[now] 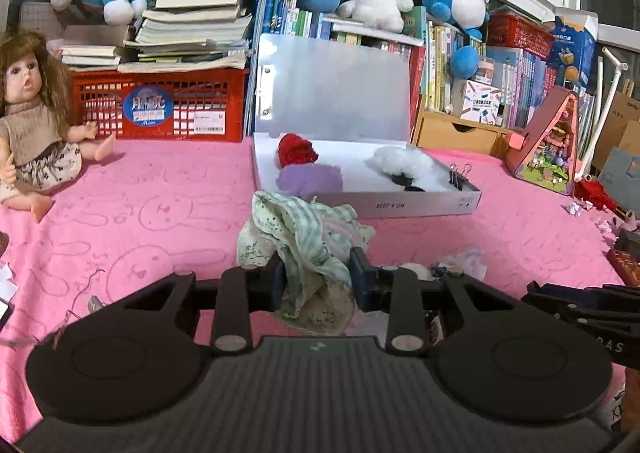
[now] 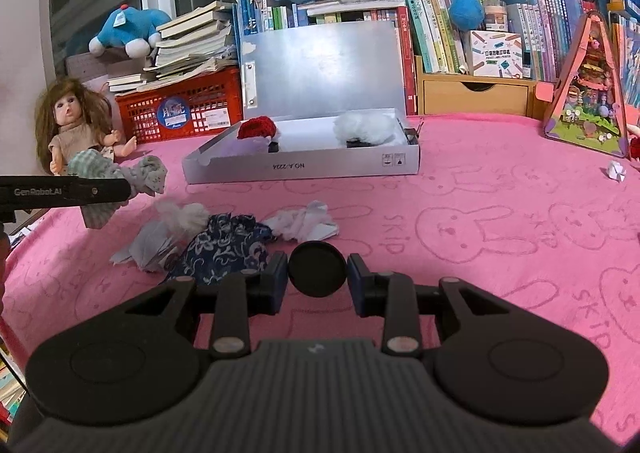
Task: Organize objects
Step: 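Carry the green cloth and black puck into the silver box and release both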
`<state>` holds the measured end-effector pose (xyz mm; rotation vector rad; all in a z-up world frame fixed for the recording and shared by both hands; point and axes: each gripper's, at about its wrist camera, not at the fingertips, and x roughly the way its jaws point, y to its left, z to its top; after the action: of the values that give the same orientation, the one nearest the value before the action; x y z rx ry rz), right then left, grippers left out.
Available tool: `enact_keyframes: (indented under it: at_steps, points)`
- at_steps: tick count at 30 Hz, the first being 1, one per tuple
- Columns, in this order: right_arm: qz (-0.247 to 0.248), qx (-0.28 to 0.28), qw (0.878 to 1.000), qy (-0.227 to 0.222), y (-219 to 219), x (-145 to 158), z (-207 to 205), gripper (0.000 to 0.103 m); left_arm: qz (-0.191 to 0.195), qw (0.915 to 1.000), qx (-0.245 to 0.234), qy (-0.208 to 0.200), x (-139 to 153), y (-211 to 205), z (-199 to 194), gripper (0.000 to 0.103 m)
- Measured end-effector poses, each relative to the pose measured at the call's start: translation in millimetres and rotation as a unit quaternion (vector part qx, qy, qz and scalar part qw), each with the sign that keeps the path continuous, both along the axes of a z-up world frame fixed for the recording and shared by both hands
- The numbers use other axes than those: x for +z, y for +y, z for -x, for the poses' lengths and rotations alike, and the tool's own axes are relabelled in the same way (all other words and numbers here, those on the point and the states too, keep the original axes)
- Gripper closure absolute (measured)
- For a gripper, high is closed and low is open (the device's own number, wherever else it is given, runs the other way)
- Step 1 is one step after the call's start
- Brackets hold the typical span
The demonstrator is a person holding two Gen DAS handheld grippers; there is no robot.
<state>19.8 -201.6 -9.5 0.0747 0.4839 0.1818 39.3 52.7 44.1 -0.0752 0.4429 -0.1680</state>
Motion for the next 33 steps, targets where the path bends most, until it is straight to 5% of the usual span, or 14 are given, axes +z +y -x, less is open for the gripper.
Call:
enact_keyframes:
  at_steps: [16, 33]
  points:
    - [0.009, -0.021, 1.0, -0.002, -3, 19, -29, 0.066, -0.003, 0.9998, -0.014, -0.012, 20, -10, -15, 0.066]
    - [-0.045, -0.02, 0.999, 0.018, -24, 59, -131, 0.066, 0.002, 0.9999, -0.012, -0.004, 54, -35, -101, 0.066]
